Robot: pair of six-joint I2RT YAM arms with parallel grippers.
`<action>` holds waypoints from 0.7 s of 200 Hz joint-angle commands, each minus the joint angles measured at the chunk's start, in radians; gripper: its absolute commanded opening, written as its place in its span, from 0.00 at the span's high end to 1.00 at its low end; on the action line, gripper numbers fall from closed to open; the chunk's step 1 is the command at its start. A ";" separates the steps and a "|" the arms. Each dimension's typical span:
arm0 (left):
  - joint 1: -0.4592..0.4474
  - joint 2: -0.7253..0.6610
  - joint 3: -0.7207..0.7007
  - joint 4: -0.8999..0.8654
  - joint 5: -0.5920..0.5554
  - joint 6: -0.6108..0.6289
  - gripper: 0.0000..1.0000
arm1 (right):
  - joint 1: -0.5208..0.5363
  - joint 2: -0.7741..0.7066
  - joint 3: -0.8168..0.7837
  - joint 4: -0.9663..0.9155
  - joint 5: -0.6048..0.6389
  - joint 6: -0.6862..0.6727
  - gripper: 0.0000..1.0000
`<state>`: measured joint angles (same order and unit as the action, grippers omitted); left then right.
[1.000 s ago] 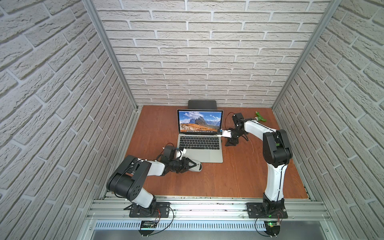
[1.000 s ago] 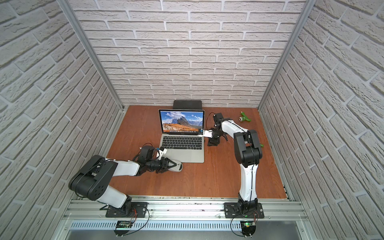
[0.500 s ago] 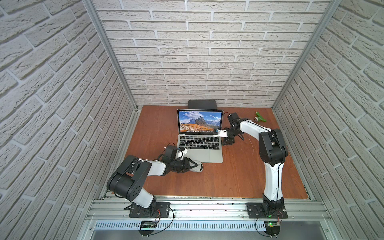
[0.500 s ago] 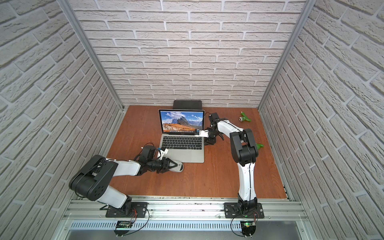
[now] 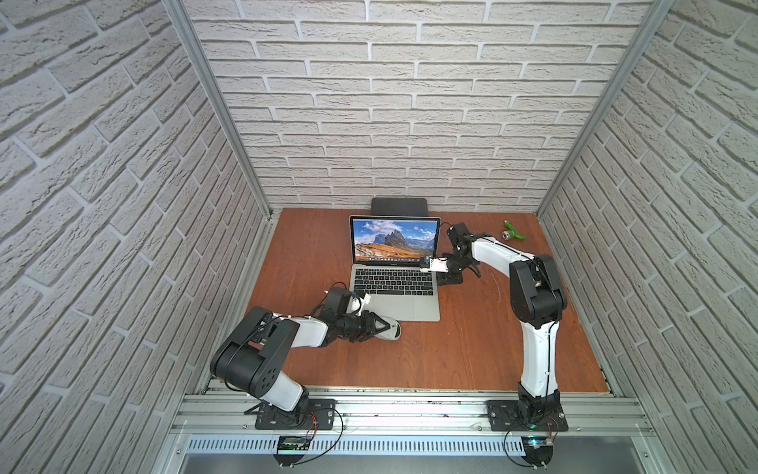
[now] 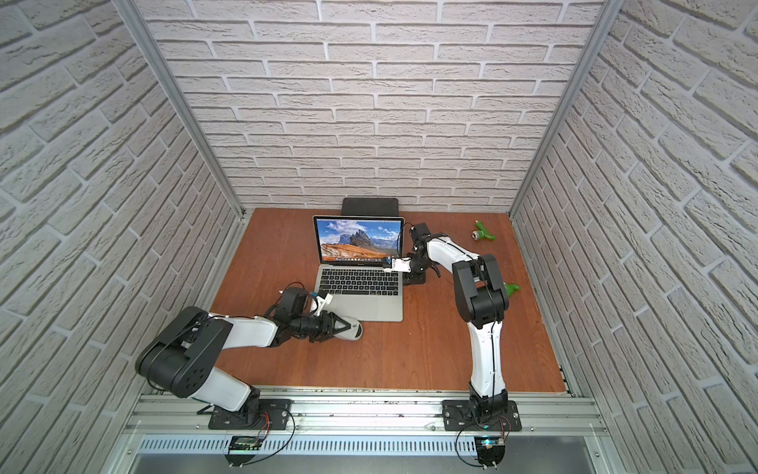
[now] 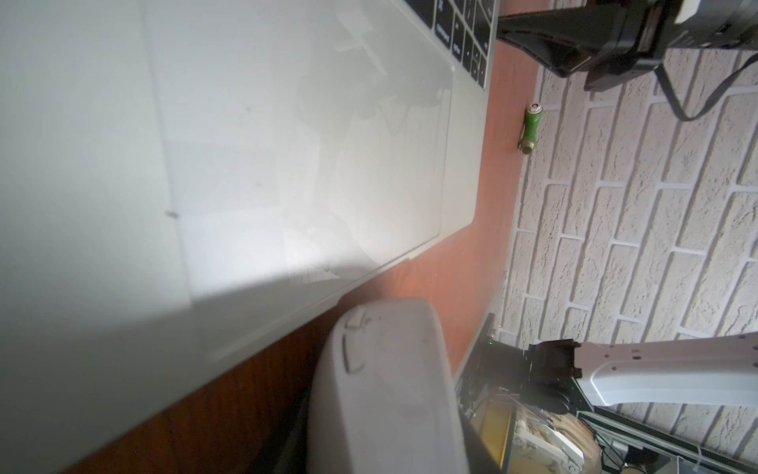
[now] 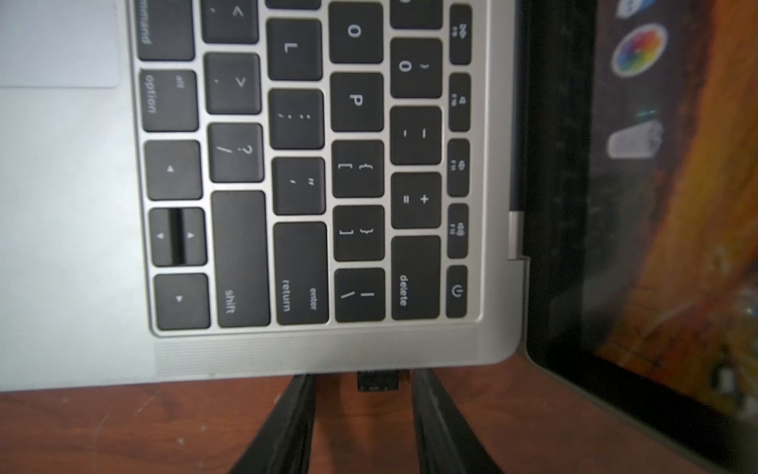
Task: Remove the wireless mouse receiver from the laptop
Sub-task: Place the mouse at the center of the board.
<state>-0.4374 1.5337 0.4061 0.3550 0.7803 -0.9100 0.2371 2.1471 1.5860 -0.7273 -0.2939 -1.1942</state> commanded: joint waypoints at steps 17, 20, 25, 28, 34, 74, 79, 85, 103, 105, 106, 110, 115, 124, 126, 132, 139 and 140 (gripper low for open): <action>-0.008 -0.019 0.002 -0.050 -0.022 0.020 0.95 | 0.022 0.023 0.011 0.003 -0.022 -0.021 0.68; -0.008 -0.019 0.002 -0.050 -0.023 0.021 0.94 | 0.021 0.025 0.012 0.004 -0.023 -0.022 0.68; -0.008 -0.018 0.003 -0.053 -0.021 0.022 0.92 | 0.022 0.026 0.013 0.003 -0.022 -0.024 0.69; -0.008 -0.019 0.003 -0.055 -0.021 0.022 0.90 | 0.023 0.026 0.013 0.003 -0.022 -0.024 0.68; -0.009 -0.016 0.005 -0.061 -0.021 0.024 0.87 | 0.024 0.027 0.014 0.003 -0.020 -0.024 0.69; -0.009 0.003 0.010 -0.083 -0.016 0.028 0.71 | 0.025 0.033 0.026 0.008 -0.017 -0.034 0.73; -0.008 0.001 0.011 -0.086 -0.016 0.028 0.69 | 0.025 0.035 0.029 0.003 -0.016 -0.035 0.73; -0.006 0.002 0.013 -0.091 -0.017 0.028 0.66 | 0.025 0.038 0.034 0.000 -0.016 -0.035 0.74; 0.000 -0.006 0.021 -0.121 -0.016 0.035 0.50 | 0.025 0.042 0.038 0.001 -0.018 -0.039 0.76; 0.001 -0.007 0.023 -0.126 -0.015 0.037 0.48 | 0.025 0.043 0.038 0.002 -0.018 -0.039 0.76; 0.001 -0.007 0.023 -0.128 -0.015 0.039 0.47 | 0.025 0.045 0.038 0.001 -0.017 -0.039 0.77; 0.002 -0.010 0.025 -0.137 -0.015 0.041 0.44 | 0.025 0.047 0.041 -0.001 -0.016 -0.039 0.77; 0.006 -0.014 0.026 -0.147 -0.015 0.044 0.40 | 0.025 0.051 0.044 -0.002 -0.016 -0.039 0.78; 0.011 -0.024 0.029 -0.162 -0.012 0.048 0.31 | 0.027 0.054 0.049 -0.006 -0.019 -0.041 0.79; 0.012 -0.027 0.029 -0.166 -0.012 0.049 0.29 | 0.027 0.056 0.050 -0.006 -0.017 -0.041 0.79; 0.017 -0.036 0.029 -0.176 -0.011 0.053 0.26 | 0.026 0.057 0.051 -0.005 -0.016 -0.041 0.80; 0.024 -0.049 0.030 -0.189 -0.013 0.054 0.22 | 0.027 0.060 0.054 -0.006 -0.016 -0.042 0.81; 0.025 -0.051 0.030 -0.191 -0.013 0.055 0.22 | 0.027 0.060 0.054 -0.006 -0.016 -0.042 0.81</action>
<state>-0.4324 1.5082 0.4400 0.2771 0.7975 -0.8845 0.2386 2.1696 1.6234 -0.7460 -0.2802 -1.2160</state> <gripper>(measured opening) 0.728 0.207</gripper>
